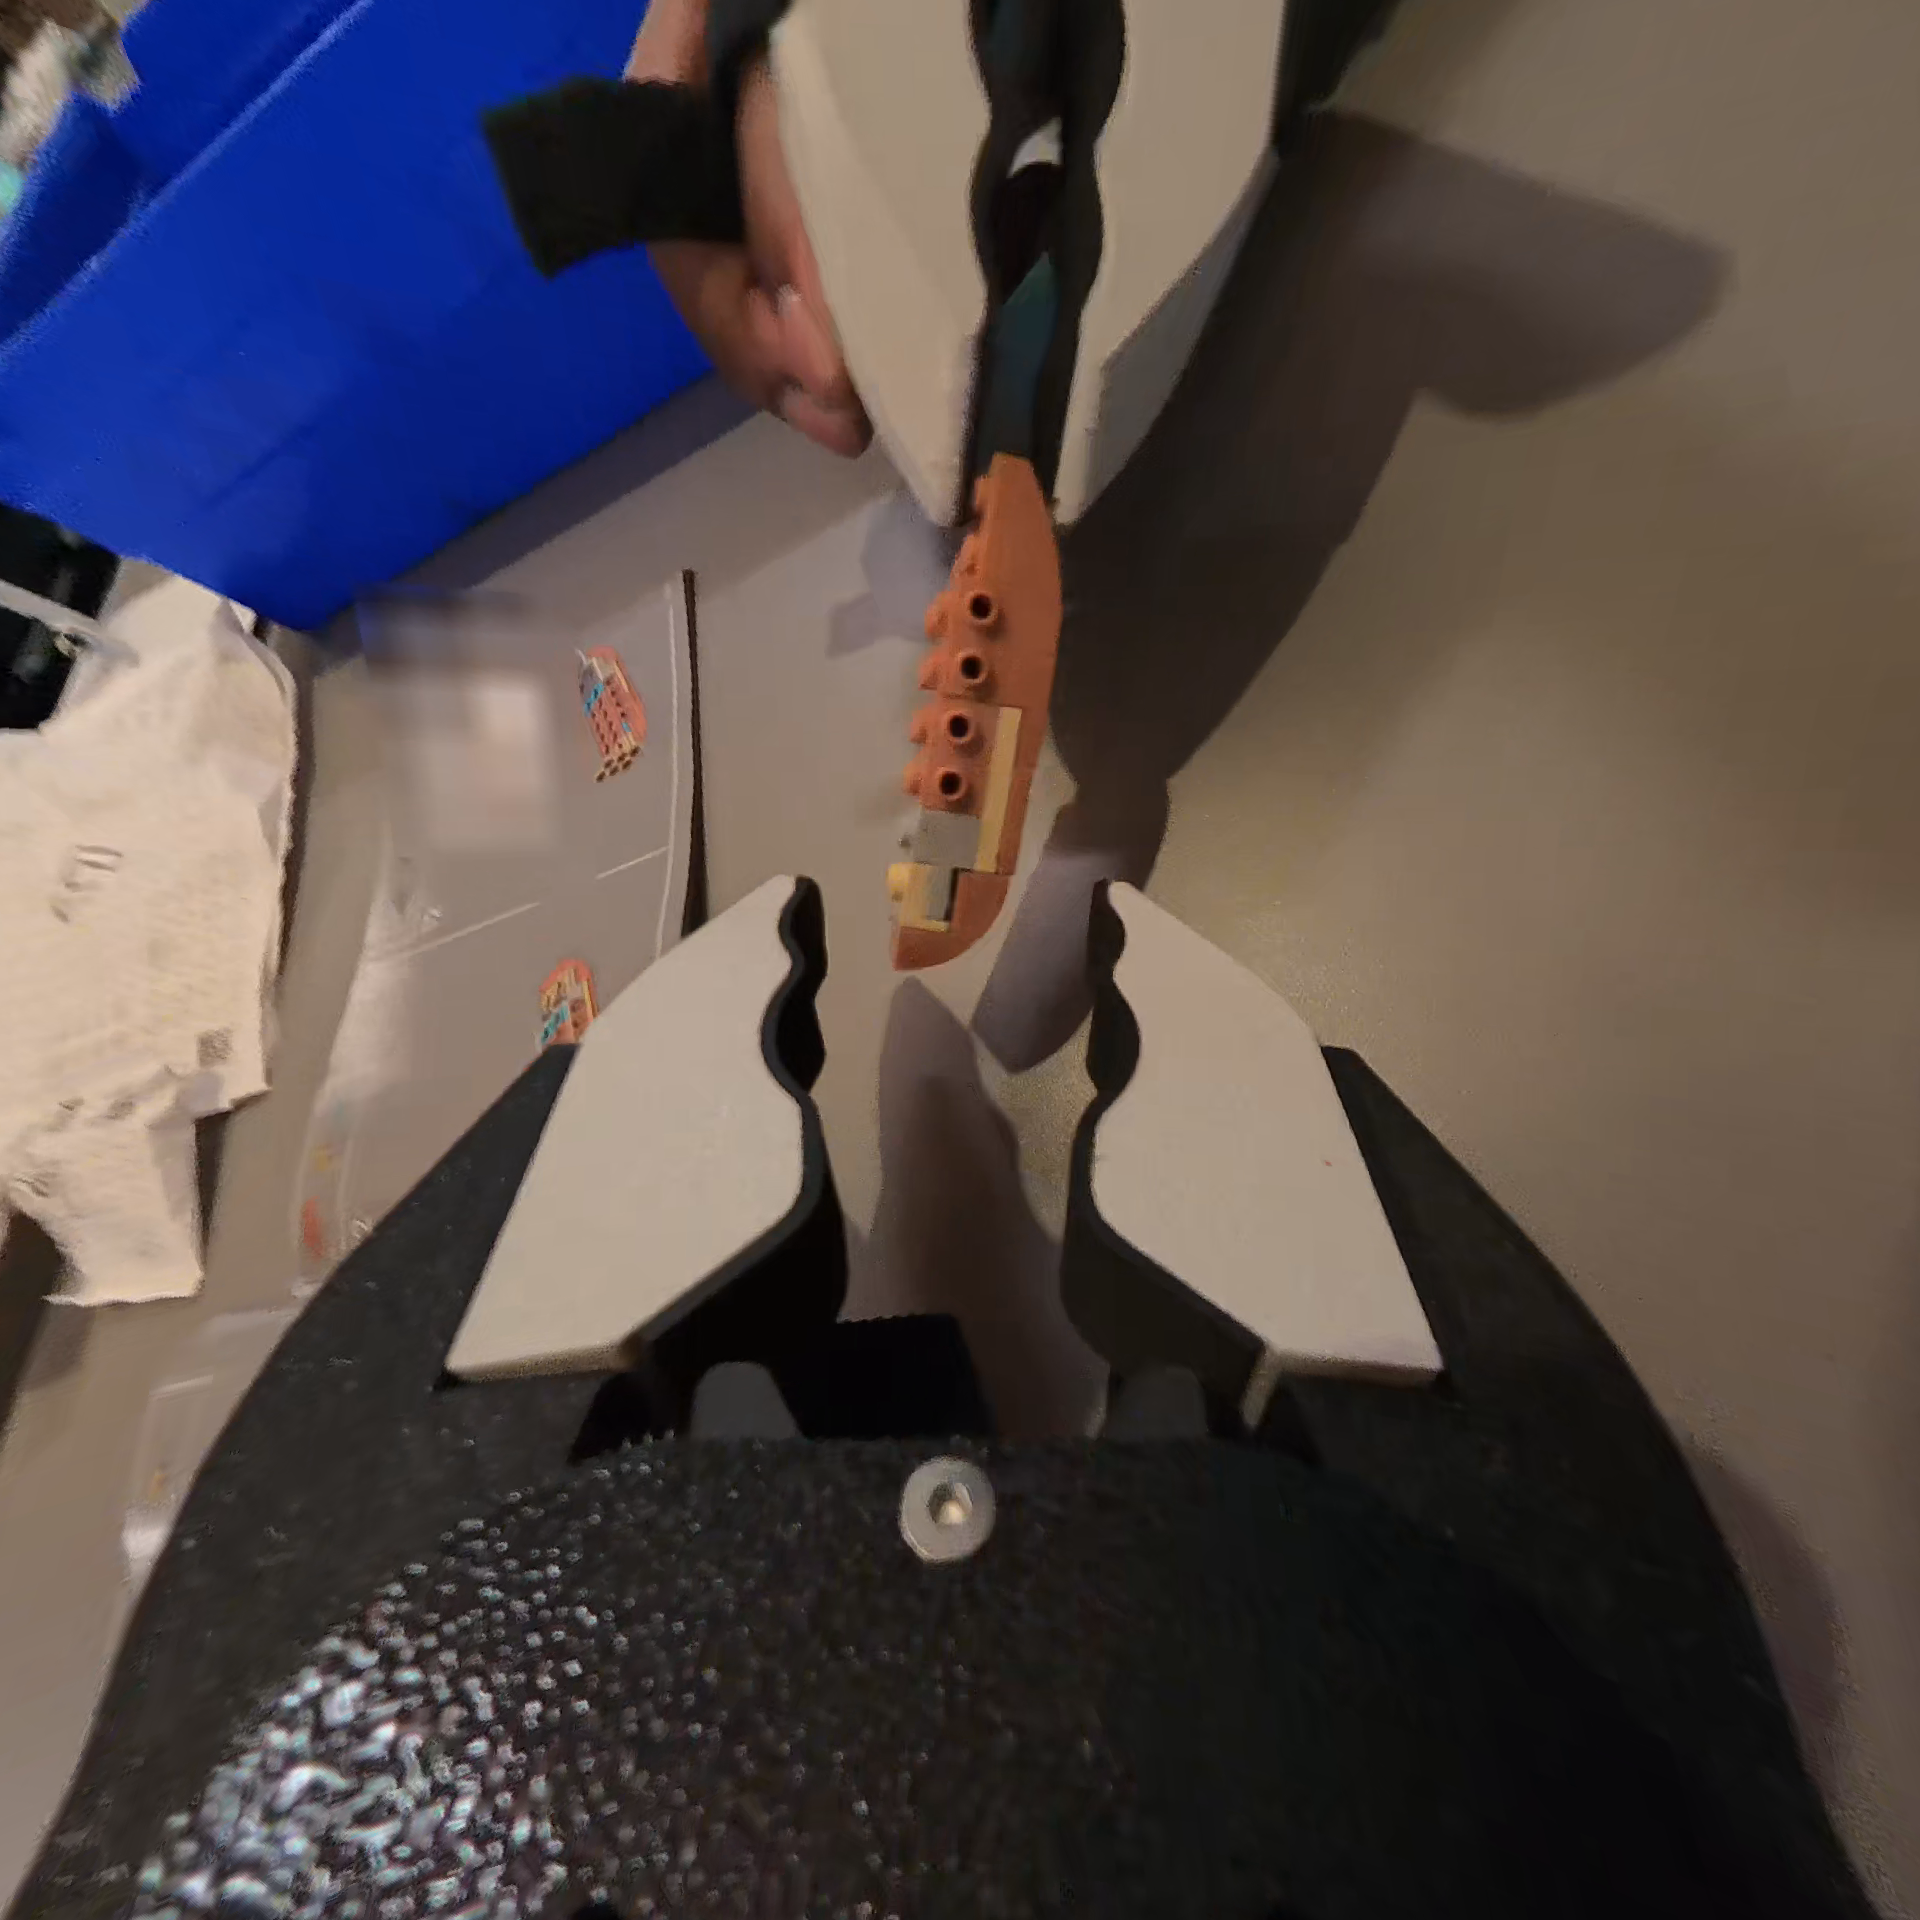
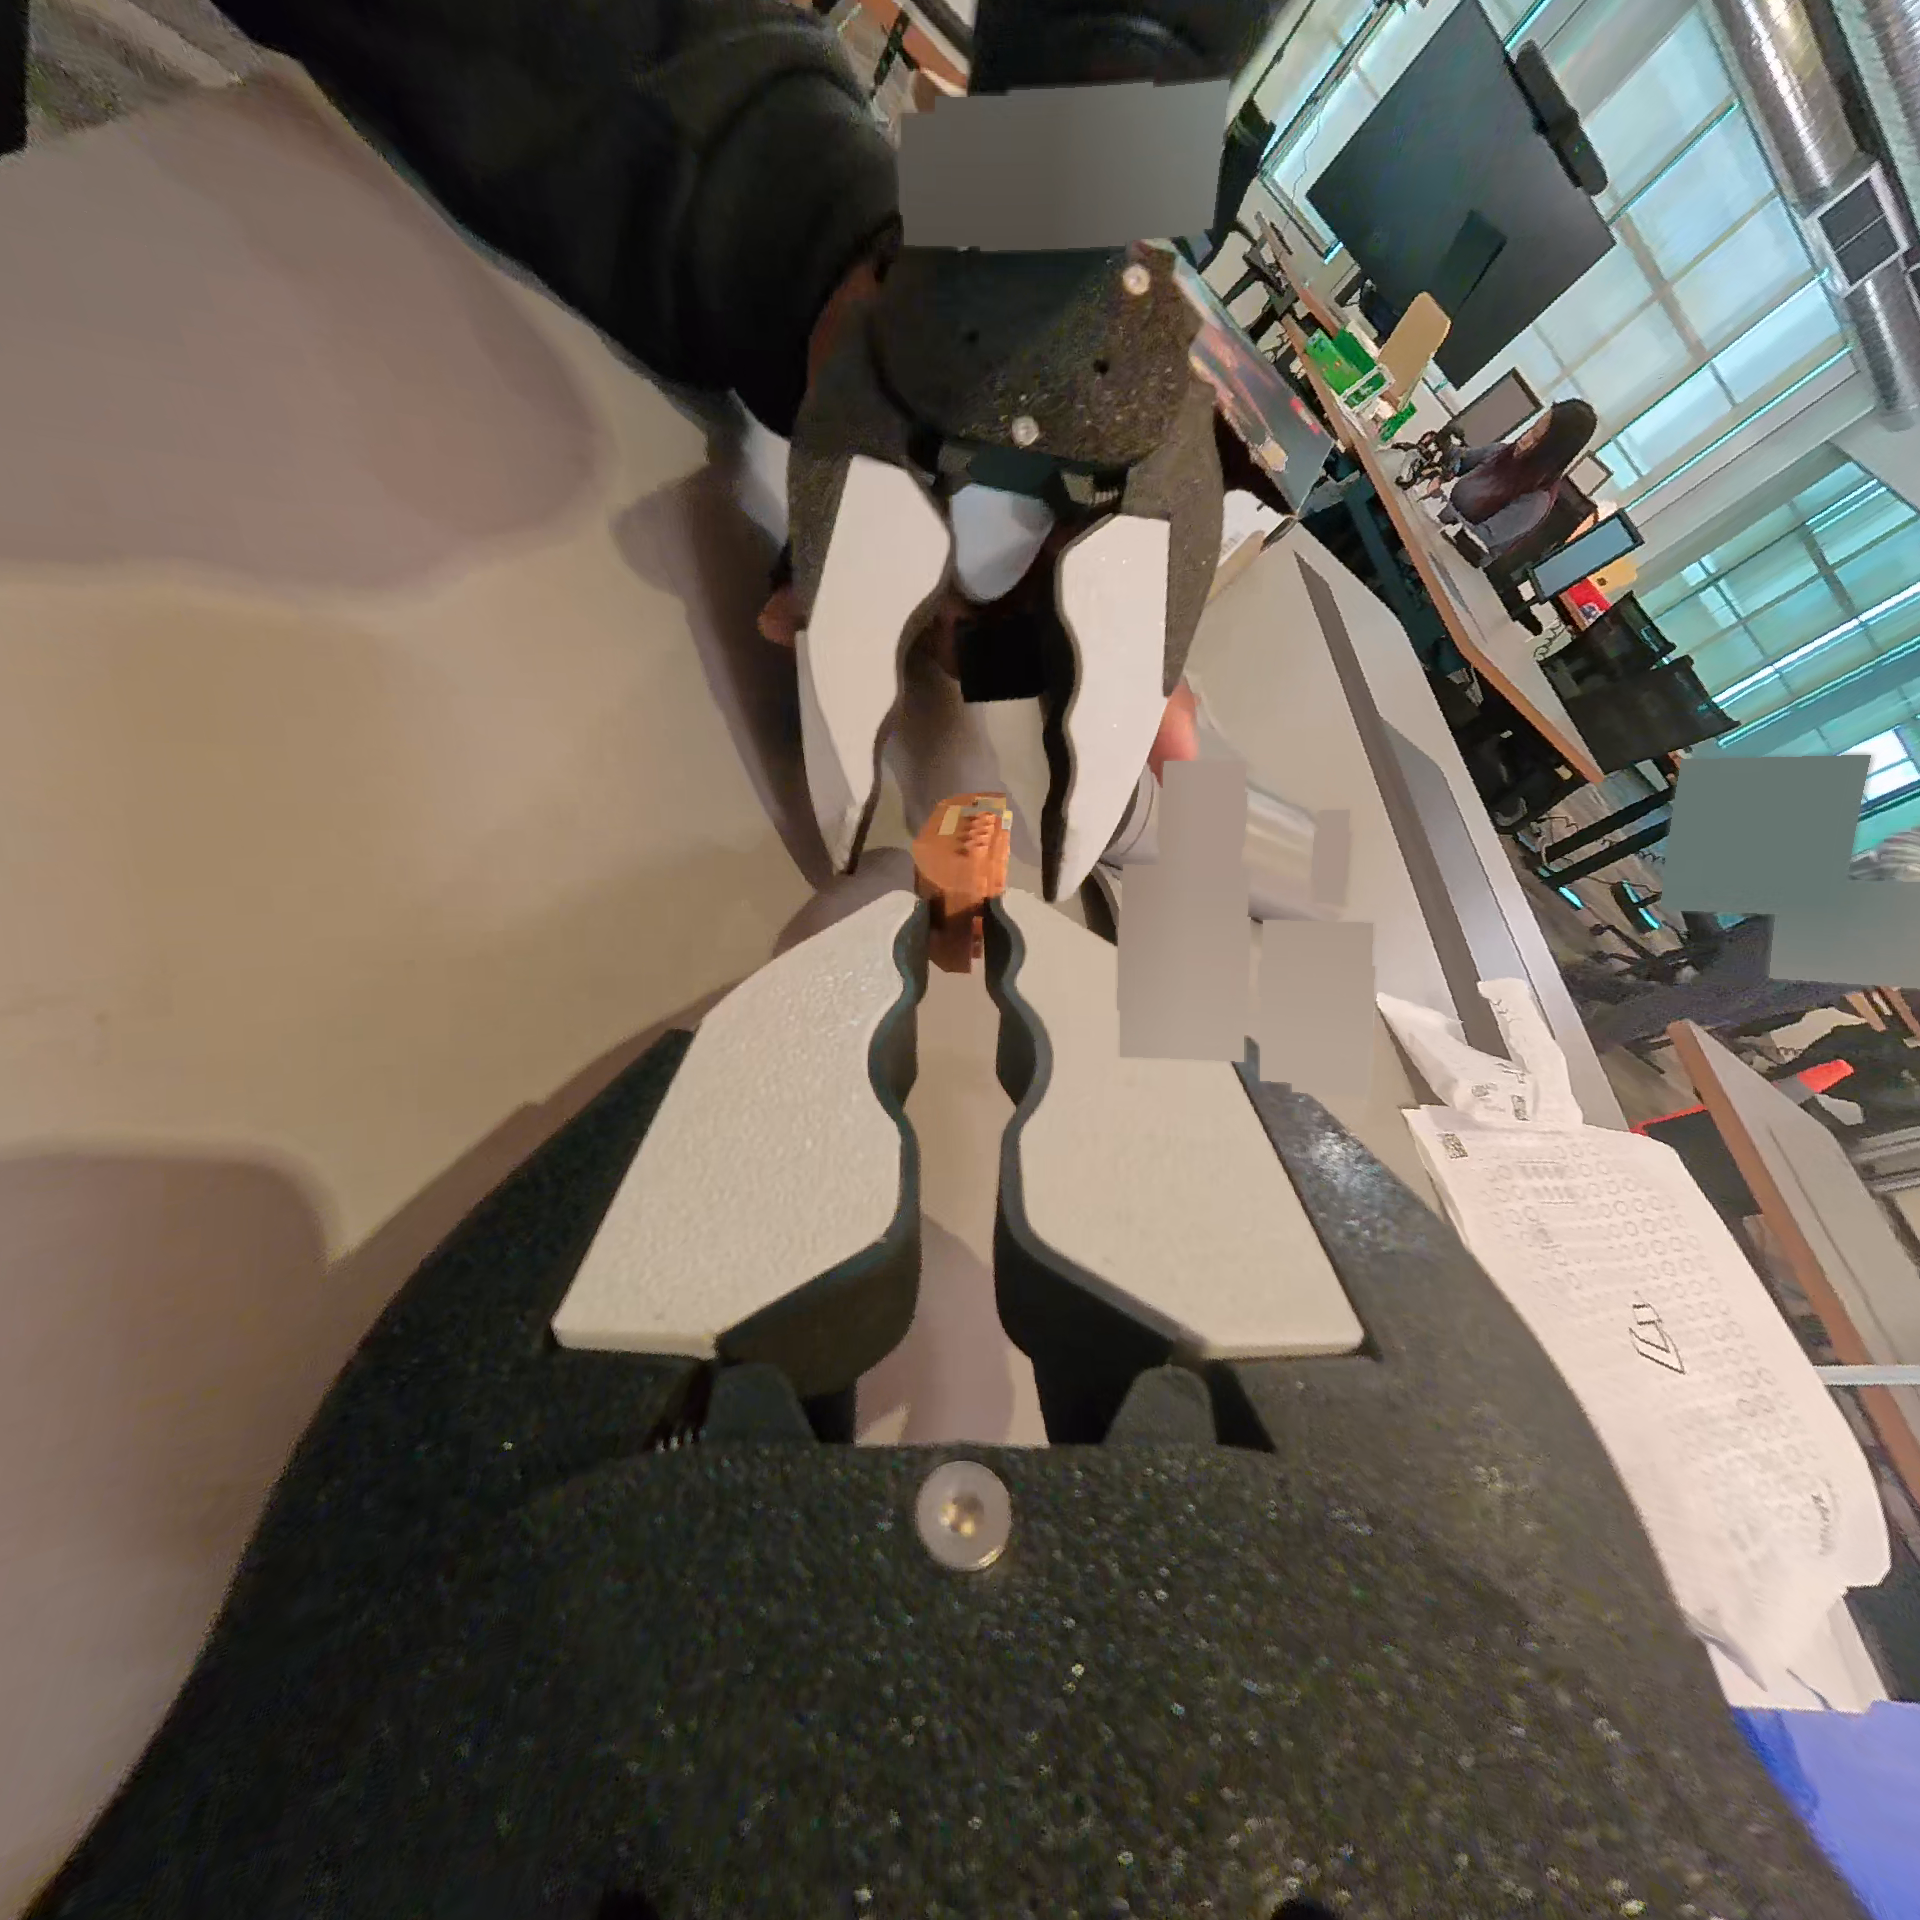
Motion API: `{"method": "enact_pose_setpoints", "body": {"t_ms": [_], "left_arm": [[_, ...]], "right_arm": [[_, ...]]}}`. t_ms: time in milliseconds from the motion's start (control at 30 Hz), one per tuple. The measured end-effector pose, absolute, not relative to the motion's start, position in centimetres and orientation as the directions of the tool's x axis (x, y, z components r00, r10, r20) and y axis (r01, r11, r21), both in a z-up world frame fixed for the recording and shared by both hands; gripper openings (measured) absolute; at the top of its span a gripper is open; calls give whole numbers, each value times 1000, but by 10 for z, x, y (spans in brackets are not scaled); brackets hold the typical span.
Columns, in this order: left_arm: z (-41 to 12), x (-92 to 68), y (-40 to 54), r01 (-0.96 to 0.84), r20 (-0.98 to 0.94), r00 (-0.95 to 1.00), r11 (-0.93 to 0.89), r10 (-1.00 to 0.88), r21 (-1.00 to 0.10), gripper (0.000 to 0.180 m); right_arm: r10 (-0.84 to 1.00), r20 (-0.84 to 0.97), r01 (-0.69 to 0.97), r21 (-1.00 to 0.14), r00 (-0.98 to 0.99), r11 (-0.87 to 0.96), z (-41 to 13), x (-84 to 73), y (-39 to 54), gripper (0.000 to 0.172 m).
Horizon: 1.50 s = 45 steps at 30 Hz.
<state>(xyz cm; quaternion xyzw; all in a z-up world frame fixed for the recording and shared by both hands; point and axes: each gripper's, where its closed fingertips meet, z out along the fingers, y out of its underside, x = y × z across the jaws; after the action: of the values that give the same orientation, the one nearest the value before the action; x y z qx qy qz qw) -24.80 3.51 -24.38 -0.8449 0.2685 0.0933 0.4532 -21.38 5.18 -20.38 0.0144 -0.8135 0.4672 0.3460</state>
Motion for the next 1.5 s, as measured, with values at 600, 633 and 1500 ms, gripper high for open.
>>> {"method": "enact_pose_setpoints", "body": {"t_ms": [600, 633, 1500], "left_arm": [[-236, -247, 45, -720, -650, 691, -379, -317, -581, 20], [-237, -248, 45, -713, -642, 698, -391, -316, -582, 20], [-243, -241, 46, -654, -589, 745, -516, -313, -553, 20]], "right_arm": [[342, 526, -310, -796, -779, 520, -201, -215, 45, 10], [347, 534, -309, -790, -771, 529, -202, -216, 46, 10], [318, 644, -261, -639, -696, 724, -223, -229, 41, 20]]}}
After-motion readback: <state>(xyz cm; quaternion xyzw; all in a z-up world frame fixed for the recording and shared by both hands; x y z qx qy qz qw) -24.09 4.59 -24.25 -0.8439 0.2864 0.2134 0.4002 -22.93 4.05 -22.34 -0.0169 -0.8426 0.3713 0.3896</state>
